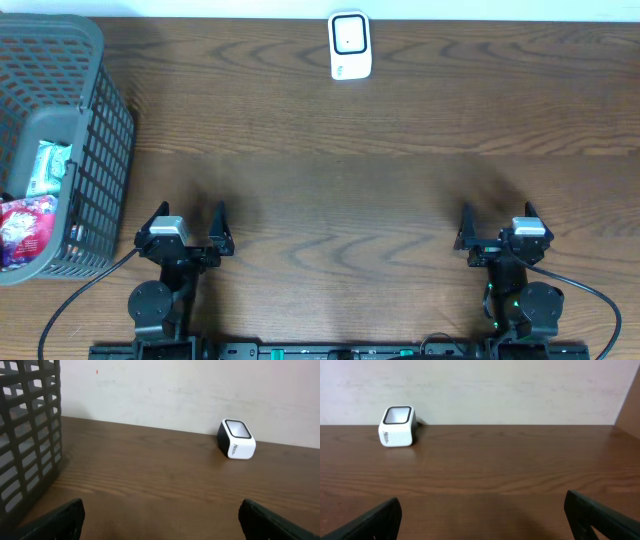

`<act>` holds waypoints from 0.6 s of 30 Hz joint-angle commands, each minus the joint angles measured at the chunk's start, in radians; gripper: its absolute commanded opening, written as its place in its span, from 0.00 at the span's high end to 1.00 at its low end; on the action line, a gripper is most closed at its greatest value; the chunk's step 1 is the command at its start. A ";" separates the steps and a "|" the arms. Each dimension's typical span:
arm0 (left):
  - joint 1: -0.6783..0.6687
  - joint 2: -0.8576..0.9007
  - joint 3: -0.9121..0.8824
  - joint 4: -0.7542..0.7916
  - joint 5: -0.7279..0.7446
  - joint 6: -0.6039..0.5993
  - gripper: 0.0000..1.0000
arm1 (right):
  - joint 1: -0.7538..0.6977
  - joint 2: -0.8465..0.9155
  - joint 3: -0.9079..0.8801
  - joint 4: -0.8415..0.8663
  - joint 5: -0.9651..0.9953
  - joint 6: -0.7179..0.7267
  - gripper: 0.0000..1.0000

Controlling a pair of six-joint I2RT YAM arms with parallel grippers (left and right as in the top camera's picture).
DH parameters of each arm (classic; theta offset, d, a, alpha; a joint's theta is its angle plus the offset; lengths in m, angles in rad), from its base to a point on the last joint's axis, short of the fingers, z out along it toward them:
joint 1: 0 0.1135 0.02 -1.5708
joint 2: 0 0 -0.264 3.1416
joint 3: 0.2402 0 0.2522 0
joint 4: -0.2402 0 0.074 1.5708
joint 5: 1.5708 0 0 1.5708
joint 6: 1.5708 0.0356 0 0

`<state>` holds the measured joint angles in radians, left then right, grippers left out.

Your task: Scan the item barcode

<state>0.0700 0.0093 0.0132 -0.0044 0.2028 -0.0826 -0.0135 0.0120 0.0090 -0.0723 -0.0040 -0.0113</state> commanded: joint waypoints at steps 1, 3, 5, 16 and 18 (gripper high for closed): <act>-0.004 -0.005 -0.009 -0.048 0.013 -0.009 0.02 | 0.004 -0.006 -0.003 -0.001 -0.002 0.007 0.01; -0.004 -0.005 -0.009 -0.048 0.013 -0.009 0.02 | 0.004 -0.006 -0.003 -0.001 -0.002 0.007 0.01; -0.004 -0.005 -0.009 -0.047 0.013 -0.009 0.02 | 0.004 -0.006 -0.003 -0.001 -0.002 0.007 0.01; -0.004 -0.005 -0.008 -0.037 0.238 -0.223 0.02 | 0.017 -0.006 -0.003 -0.002 -0.002 0.007 0.01; -0.004 -0.005 -0.008 -0.037 0.486 -0.452 0.02 | 0.017 -0.006 -0.003 -0.002 -0.002 0.007 0.01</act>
<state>0.0700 0.0093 0.0158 0.0010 0.3363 -0.2268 -0.0036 0.0120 0.0090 -0.0727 -0.0051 -0.0113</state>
